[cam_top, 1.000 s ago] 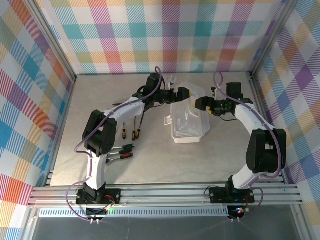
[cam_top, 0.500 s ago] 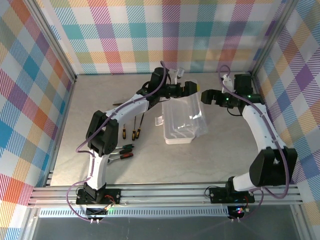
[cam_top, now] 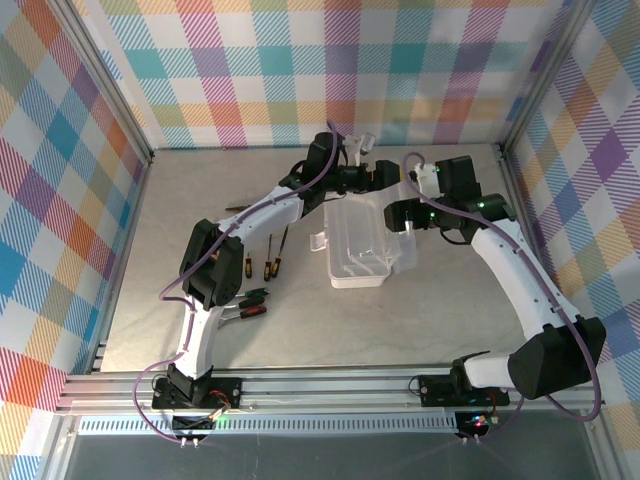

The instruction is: Pack the tool kit

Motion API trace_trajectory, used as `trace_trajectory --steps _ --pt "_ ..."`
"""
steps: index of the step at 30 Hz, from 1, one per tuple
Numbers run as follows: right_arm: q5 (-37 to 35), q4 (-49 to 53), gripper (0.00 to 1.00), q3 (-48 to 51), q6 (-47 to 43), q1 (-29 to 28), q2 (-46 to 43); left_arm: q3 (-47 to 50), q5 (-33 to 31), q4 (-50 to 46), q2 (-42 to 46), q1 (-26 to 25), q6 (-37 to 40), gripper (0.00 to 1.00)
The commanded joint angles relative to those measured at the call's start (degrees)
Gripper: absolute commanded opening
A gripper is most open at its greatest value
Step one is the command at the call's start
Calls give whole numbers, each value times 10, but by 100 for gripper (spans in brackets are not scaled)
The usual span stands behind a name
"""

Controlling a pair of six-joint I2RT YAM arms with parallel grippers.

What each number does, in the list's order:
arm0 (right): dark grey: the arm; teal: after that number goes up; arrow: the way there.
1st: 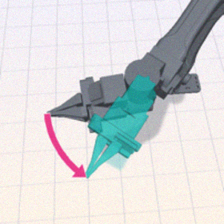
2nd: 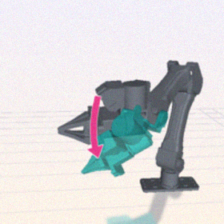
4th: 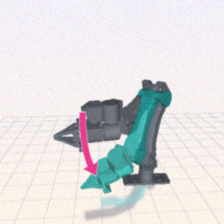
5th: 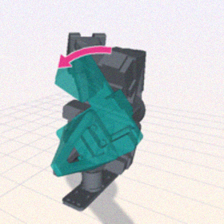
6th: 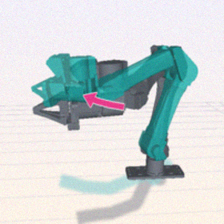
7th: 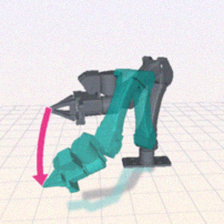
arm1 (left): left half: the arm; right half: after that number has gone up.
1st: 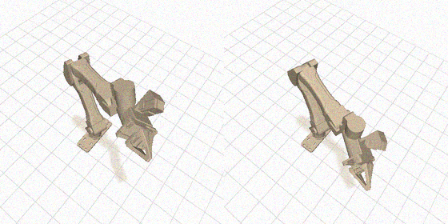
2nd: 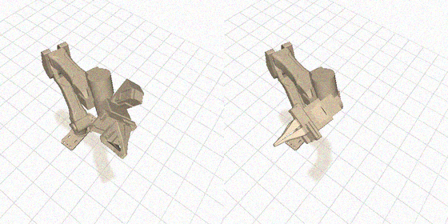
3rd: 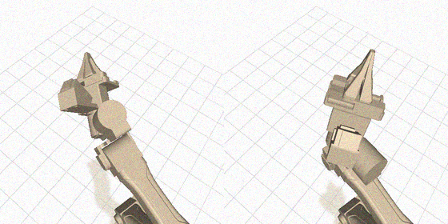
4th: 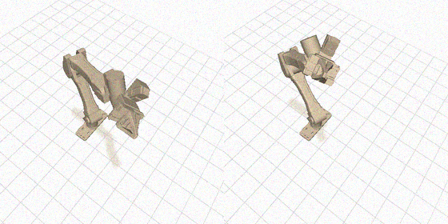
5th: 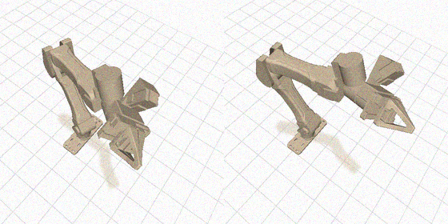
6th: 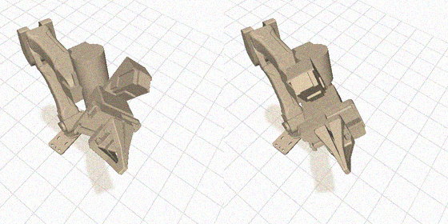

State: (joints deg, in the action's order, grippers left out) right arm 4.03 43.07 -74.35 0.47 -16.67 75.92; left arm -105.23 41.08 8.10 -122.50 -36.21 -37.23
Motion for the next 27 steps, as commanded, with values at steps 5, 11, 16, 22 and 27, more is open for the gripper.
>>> trace_trajectory --steps 5,11,16,22,27 --pt "-43 28 99 -29 -23 -39 7 -31 15 20 -8 -9 -6 100" --pt "-73 37 99 -39 -21 -57 33 -35 16 20 -11 -10 -7 100" --pt "-96 38 100 -41 -8 -67 57 -38 25 13 -11 -10 -4 100" --pt "-105 35 87 -42 -6 -74 60 -30 18 -13 -1 -10 21 100" --pt "-105 34 78 -43 -4 -74 53 -28 15 -29 8 -7 37 100"
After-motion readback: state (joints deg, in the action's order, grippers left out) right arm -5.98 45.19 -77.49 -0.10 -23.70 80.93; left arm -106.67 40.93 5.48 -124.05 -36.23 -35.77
